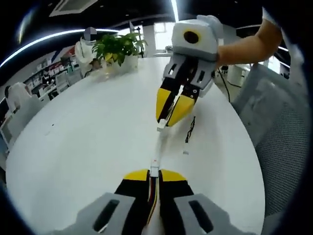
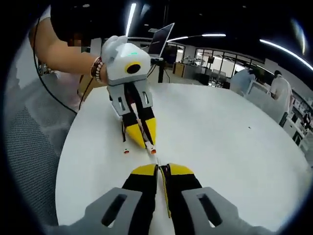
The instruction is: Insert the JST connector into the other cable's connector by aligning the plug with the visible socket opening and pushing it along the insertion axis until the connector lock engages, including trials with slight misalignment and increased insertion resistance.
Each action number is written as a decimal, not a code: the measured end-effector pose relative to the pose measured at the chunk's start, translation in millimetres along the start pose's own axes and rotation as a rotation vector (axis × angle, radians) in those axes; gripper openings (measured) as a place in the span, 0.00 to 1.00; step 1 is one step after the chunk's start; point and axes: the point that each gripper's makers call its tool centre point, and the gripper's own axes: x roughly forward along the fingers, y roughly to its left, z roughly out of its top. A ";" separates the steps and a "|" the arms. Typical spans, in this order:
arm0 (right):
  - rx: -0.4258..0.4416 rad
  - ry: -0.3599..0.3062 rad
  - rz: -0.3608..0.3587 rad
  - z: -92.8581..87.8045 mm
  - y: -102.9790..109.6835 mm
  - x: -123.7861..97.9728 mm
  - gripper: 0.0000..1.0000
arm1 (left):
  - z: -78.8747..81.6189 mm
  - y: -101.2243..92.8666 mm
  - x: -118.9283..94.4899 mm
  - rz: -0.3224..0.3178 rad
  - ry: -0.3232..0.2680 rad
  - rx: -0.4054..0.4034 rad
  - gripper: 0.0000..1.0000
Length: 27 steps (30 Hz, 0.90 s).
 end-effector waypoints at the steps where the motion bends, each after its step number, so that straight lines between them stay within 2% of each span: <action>1: 0.001 -0.003 -0.001 0.5 0.4 0.1 0.05 | 2.1 0.4 -0.8 -0.005 -0.025 -0.016 0.01; 2: 0.004 -0.012 -0.007 2.4 0.9 0.4 0.05 | 3.2 1.9 -2.1 -0.010 -0.051 -0.028 0.01; 9: 0.005 0.006 -0.020 0.1 -3.2 7.7 0.05 | -7.9 8.6 -8.6 -0.005 -0.068 -0.016 0.01; 13: 0.008 0.010 0.012 -1.9 -5.2 13.0 0.05 | -5.8 9.7 -11.4 -0.017 -0.083 -0.008 0.00; 16: -0.016 0.026 0.047 -3.4 -1.5 13.2 0.05 | -6.0 13.4 -15.4 -0.003 -0.045 0.064 0.00; 19: -0.056 0.045 0.067 -3.0 1.3 12.2 0.05 | 1.0 9.0 -17.8 -0.015 -0.047 0.095 0.00; 24: -0.096 0.025 0.070 12.4 7.7 9.0 0.05 | 7.8 2.9 -10.7 -0.025 -0.032 0.139 0.00; 27: -0.123 0.037 0.068 15.0 7.2 10.5 0.05 | 7.2 -4.2 -6.8 -0.034 -0.012 0.164 0.00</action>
